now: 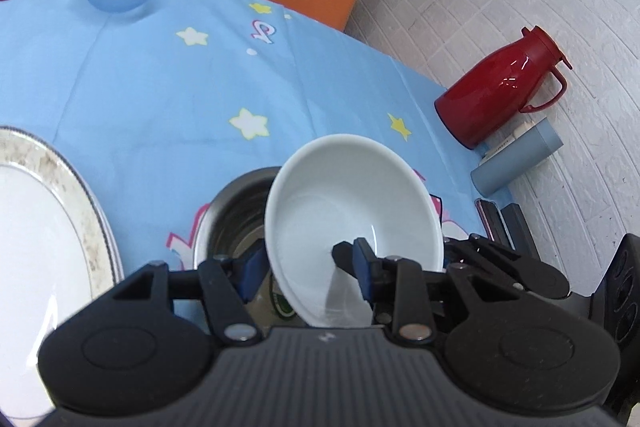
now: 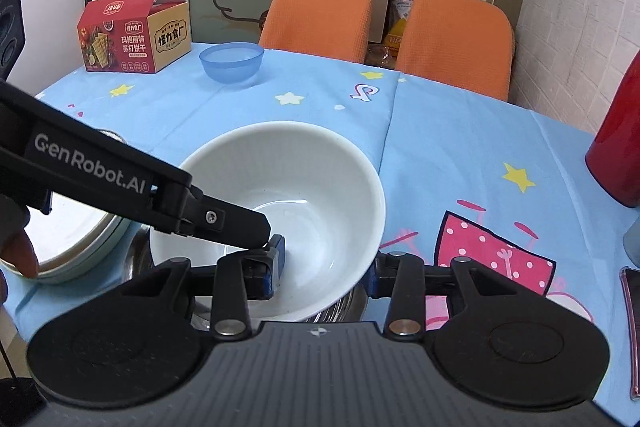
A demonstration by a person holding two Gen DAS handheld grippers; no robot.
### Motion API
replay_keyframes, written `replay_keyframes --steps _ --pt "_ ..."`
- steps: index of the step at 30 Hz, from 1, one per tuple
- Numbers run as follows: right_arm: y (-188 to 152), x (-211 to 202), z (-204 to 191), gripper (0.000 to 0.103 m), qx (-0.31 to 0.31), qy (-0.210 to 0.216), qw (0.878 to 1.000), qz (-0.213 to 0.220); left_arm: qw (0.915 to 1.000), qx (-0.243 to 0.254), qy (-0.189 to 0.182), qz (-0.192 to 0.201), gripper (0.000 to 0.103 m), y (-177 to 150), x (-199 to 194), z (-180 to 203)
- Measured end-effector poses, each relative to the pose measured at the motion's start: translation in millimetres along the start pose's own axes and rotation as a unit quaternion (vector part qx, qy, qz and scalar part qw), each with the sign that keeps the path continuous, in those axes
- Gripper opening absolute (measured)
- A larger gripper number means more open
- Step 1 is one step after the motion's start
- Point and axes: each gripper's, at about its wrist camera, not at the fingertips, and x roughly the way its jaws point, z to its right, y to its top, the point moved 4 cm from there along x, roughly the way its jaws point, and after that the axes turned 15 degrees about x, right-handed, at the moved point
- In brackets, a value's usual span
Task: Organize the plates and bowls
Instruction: 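Carry the white bowl with the left gripper into the steel bowl and release, then move the left gripper toward the clear blue bowl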
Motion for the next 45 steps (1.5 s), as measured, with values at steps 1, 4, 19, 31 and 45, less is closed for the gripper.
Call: replay_keyframes --steps 1,4,19,31,45 --pt "-1 -1 -1 0.070 -0.002 0.000 1.000 0.001 1.0000 0.002 0.001 0.001 0.031 0 -1 -1" --pt "-5 0 -1 0.069 0.005 0.009 1.000 0.001 1.0000 0.005 0.002 0.001 0.032 -3 -2 -3" --pt "-13 -31 22 0.094 0.096 0.029 0.993 0.060 0.9985 0.021 -0.011 0.049 0.073 7 -42 -13" --pt "-1 -49 27 0.103 0.126 0.051 0.987 0.080 0.9972 0.029 0.042 0.055 0.074 15 -75 -58" --pt "54 2 -22 0.103 0.101 0.100 0.989 0.041 0.9905 0.012 0.111 0.080 0.074 43 -101 -138"
